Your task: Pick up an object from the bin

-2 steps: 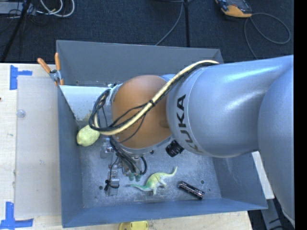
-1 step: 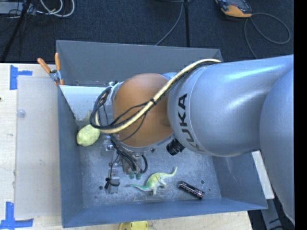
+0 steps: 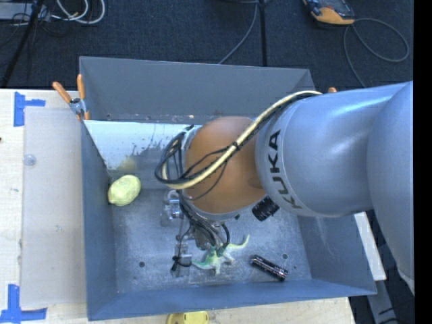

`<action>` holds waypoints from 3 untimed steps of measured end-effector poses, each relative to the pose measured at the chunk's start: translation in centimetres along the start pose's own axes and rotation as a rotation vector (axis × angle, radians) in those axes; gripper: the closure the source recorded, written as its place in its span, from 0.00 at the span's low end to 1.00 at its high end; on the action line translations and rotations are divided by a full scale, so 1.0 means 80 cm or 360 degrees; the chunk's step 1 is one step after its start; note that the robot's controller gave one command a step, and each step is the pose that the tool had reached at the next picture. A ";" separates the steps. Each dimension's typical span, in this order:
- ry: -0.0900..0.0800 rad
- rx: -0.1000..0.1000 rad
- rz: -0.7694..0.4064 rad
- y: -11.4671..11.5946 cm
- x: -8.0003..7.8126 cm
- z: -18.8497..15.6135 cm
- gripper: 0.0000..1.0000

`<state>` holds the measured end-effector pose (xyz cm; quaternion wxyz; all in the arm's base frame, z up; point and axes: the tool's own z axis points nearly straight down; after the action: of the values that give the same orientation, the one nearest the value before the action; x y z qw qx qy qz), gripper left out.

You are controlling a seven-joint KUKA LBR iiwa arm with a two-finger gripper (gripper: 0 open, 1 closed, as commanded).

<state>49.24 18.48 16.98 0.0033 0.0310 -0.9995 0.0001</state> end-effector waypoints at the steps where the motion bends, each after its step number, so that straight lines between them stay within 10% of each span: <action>1: 0.0009 0.0007 0.0047 -0.039 -0.010 0.016 0.00; 3: 0.0009 0.0005 0.0016 -0.104 -0.018 0.055 0.00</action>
Offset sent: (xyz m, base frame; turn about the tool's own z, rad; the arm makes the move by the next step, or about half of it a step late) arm 0.0206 -0.0869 -0.0475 -0.0748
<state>51.13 10.27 12.59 0.0061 0.0262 -0.9996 0.0017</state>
